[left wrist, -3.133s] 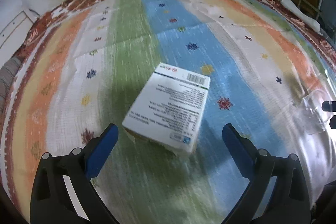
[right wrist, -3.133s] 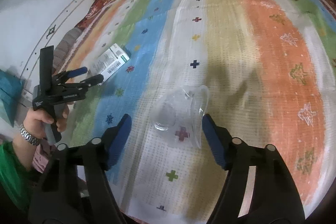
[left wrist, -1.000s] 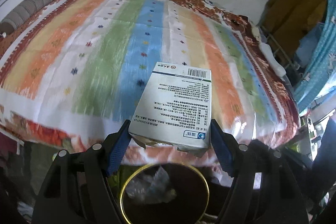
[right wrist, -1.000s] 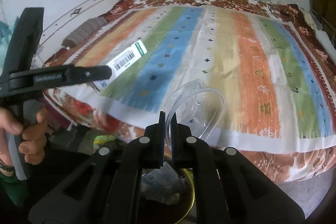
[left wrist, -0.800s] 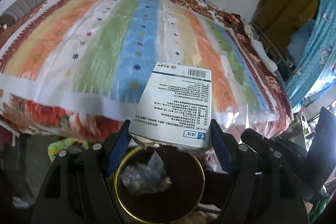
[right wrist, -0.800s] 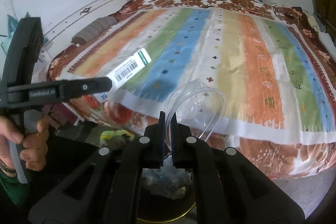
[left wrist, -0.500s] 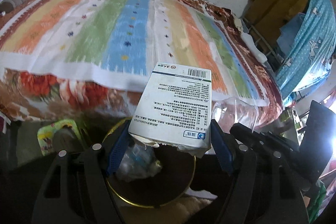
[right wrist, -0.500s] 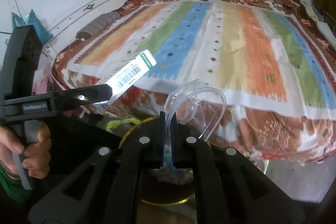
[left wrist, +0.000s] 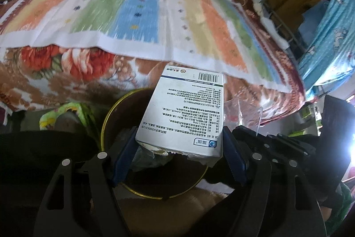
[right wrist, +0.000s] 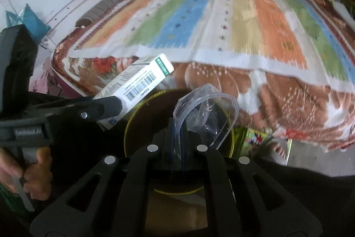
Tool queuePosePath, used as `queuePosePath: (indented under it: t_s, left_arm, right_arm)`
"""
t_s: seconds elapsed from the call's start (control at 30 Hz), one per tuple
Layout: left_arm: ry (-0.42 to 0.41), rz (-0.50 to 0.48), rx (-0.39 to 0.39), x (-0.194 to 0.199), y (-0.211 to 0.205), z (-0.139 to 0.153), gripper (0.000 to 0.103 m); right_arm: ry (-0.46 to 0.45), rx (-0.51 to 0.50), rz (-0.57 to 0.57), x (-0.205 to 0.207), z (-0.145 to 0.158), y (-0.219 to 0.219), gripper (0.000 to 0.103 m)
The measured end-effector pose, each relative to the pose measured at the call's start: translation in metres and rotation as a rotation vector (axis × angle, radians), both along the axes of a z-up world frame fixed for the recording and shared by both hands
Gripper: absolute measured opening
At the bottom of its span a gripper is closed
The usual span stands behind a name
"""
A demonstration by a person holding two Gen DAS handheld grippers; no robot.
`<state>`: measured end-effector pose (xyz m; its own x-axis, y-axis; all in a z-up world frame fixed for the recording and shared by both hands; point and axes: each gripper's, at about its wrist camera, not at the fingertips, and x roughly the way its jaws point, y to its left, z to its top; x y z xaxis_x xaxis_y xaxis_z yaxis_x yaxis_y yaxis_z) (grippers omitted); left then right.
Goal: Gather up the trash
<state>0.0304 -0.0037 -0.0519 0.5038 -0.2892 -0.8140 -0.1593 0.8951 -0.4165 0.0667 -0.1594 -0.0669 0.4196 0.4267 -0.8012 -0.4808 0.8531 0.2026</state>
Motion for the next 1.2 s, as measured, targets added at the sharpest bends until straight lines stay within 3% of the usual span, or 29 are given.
queuePosePath:
  t_s: [0.17, 0.2, 0.23, 0.27, 0.47, 0.67, 0.87, 1.0, 1.17, 1.2]
  left_arm:
    - [0.092, 0.036, -0.065, 0.008, 0.004, -0.022, 0.075]
    - [0.11, 0.044, -0.082, 0.011, 0.006, -0.028, 0.078]
    - [0.124, 0.058, -0.091, 0.013, 0.007, -0.031, 0.087]
    - [0.133, 0.078, -0.097, 0.014, 0.01, -0.033, 0.089]
    - [0.13, 0.123, -0.097, 0.011, 0.02, -0.032, 0.089]
    - [0.1, 0.06, 0.008, 0.012, 0.01, -0.021, 0.089]
    - [0.033, -0.023, 0.166, -0.001, 0.005, 0.001, 0.092]
    - [-0.034, -0.049, 0.181, -0.022, 0.013, 0.02, 0.097]
    - [-0.109, -0.091, 0.204, -0.051, 0.009, 0.03, 0.097]
    - [-0.13, -0.102, 0.221, -0.059, 0.004, 0.032, 0.097]
  right_arm:
    - [0.1, -0.013, -0.035, 0.012, -0.022, 0.004, 0.008]
    - [0.118, -0.011, -0.035, 0.014, -0.026, 0.006, 0.012]
    - [0.132, -0.013, -0.038, 0.017, -0.03, 0.007, 0.022]
    - [0.139, -0.018, -0.043, 0.018, -0.032, 0.009, 0.03]
    - [0.157, -0.014, -0.063, 0.021, -0.037, 0.006, 0.042]
    - [0.15, -0.01, -0.058, 0.019, -0.033, 0.003, 0.049]
    - [0.059, -0.005, -0.049, 0.007, -0.009, -0.011, 0.06]
    - [0.001, 0.009, -0.056, -0.008, 0.009, -0.033, 0.071]
    - [-0.07, 0.009, -0.049, -0.043, 0.021, -0.053, 0.094]
    - [-0.086, 0.001, -0.046, -0.049, 0.023, -0.054, 0.094]
